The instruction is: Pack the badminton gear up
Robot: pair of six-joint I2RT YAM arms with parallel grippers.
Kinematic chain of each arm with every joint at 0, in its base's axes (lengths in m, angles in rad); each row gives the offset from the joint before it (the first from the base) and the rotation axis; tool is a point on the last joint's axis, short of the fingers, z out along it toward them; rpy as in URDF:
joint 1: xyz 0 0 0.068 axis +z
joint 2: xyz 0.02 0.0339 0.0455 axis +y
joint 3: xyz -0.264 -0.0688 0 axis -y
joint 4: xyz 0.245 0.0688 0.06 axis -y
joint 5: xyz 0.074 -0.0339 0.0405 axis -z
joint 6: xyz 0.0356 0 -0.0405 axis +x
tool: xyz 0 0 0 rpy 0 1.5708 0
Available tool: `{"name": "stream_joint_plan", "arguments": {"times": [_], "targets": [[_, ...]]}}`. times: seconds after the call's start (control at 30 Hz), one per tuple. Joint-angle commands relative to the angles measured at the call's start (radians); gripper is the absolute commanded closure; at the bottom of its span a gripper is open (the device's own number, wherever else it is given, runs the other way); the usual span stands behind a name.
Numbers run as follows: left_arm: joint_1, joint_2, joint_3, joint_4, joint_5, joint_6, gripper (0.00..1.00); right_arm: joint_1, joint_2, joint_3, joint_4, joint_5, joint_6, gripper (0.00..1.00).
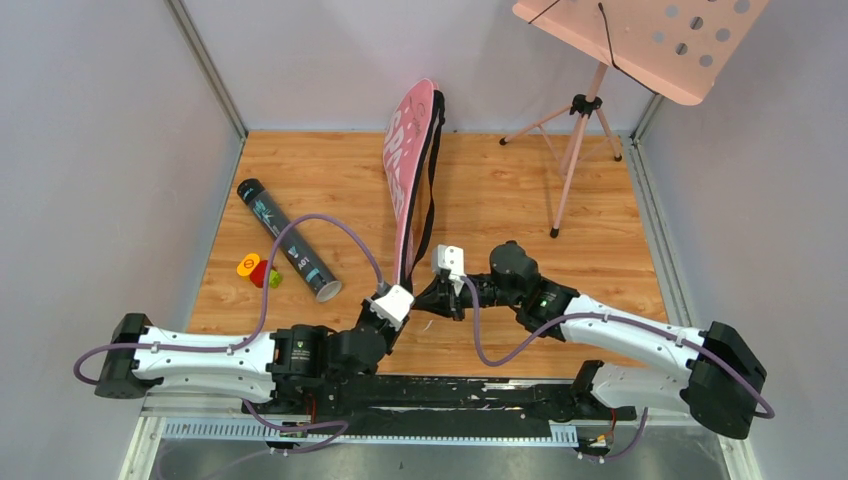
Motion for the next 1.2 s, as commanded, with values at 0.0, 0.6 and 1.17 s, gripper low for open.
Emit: {"name": "stream_joint_plan", "arguments": {"times": [0.0, 0.6, 1.17], "targets": [[0.055, -0.019, 0.071, 0.086, -0.106, 0.061, 0.63, 0.059, -0.014, -0.016, -0.026, -0.026, -0.042, 1.0], [0.079, -0.019, 0.099, 0.062, -0.063, 0.06, 0.63, 0.142, 0.123, -0.028, -0.048, 0.215, 0.0, 1.0], [0.078, 0.019, 0.068, -0.046, -0.065, -0.073, 0.32, 0.14, -0.114, -0.123, -0.184, 0.479, 0.234, 0.32]]}}
